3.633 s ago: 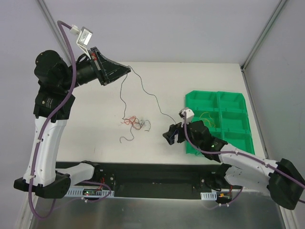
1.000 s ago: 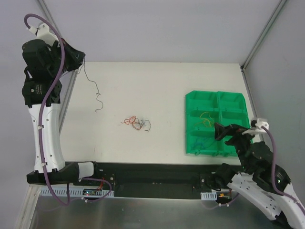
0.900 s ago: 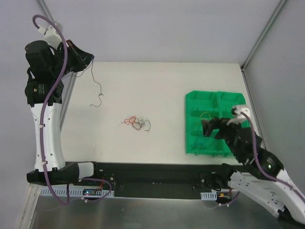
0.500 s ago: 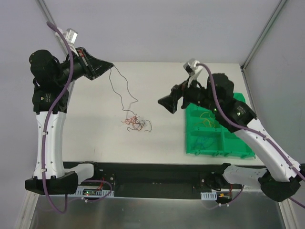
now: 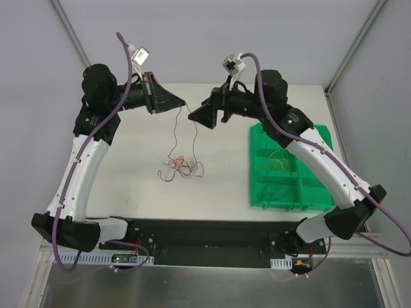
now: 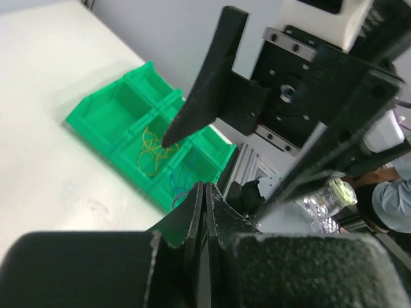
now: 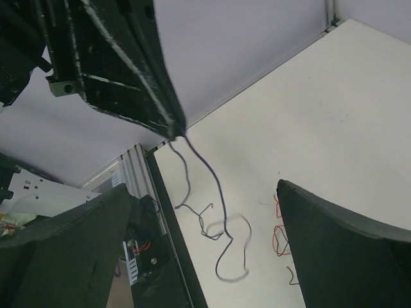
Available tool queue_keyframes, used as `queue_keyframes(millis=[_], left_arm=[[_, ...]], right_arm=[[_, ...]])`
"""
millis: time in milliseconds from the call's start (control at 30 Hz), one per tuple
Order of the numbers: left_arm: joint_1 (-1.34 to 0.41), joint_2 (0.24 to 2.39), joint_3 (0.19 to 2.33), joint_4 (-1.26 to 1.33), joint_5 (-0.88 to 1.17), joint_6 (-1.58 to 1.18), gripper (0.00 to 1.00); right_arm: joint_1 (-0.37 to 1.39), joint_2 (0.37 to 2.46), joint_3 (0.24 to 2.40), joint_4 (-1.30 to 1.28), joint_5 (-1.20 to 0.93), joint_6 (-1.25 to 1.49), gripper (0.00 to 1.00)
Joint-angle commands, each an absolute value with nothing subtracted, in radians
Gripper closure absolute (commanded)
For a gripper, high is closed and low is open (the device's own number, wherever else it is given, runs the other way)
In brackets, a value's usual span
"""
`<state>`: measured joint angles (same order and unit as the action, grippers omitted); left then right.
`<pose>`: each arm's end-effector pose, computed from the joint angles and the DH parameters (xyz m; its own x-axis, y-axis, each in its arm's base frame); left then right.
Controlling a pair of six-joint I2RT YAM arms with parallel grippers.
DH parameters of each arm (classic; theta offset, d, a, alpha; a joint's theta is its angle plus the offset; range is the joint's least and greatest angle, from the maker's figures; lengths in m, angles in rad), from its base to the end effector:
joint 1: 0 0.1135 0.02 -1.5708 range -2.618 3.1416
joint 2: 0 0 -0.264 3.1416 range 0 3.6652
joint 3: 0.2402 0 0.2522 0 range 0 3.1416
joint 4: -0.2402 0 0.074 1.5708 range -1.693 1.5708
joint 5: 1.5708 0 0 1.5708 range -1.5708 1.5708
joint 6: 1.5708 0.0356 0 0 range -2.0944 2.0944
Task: Untangle the cables
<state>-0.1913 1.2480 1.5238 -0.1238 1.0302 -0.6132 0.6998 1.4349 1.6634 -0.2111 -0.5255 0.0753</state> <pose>0.2366 -0.0769 0.5023 -0.4136 -0.2216 -0.8831 0.8460 0.2648 -0.4627 0.2287 0.2159 0.4908 -0.0575 0.0367 -0.9977 -0.9392 0.3369 0.0665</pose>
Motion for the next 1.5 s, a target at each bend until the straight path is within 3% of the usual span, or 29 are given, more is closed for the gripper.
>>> queue_keyframes(millis=[0,200,333,500,667,833,967,1000,1100,1167,1333,1467], left_arm=[[-0.196,1.243,1.474,-0.075,1.031,-0.621,1.0],[-0.196,1.229,1.398,-0.074,0.976,-0.637,1.0],[-0.195,1.235,1.367,-0.074,0.968,-0.658,1.0],[-0.186,1.249,1.351,-0.074,0.973,-0.681,1.0],[-0.183,1.241,1.348,-0.075,0.982,-0.68,1.0],[-0.175,1.235,1.345,-0.075,0.98,-0.681,1.0],[-0.157,1.233,1.339,-0.067,0.989,-0.68,1.0],[-0.149,1.235,1.333,-0.064,0.995,-0.681,0.96],[-0.115,1.233,1.301,-0.014,1.034,-0.701,0.56],[-0.091,1.229,1.284,-0.005,1.037,-0.704,0.41],[-0.037,1.204,1.255,-0.003,0.996,-0.664,0.26],[-0.017,1.221,1.247,-0.003,0.983,-0.663,0.23]], right_arm=[[0.782,1.459,1.687,-0.129,-0.494,0.042,0.0],[0.926,1.468,1.637,-0.147,-0.019,-0.064,0.0],[1.002,1.488,1.609,-0.101,0.196,-0.121,0.08],[1.061,1.529,1.603,-0.06,0.343,-0.159,0.24],[1.068,1.549,1.556,0.032,0.327,-0.164,0.28],[1.069,1.557,1.551,0.04,0.337,-0.152,0.56],[1.069,1.536,1.51,0.067,0.354,-0.115,0.93],[1.068,1.525,1.494,0.077,0.374,-0.104,1.0],[1.055,1.483,1.454,0.091,0.373,-0.086,1.0],[1.031,1.445,1.451,0.065,0.35,-0.055,1.0],[0.941,1.333,1.495,-0.033,0.281,-0.031,1.0],[0.835,1.26,1.598,-0.119,0.242,-0.04,1.0]])
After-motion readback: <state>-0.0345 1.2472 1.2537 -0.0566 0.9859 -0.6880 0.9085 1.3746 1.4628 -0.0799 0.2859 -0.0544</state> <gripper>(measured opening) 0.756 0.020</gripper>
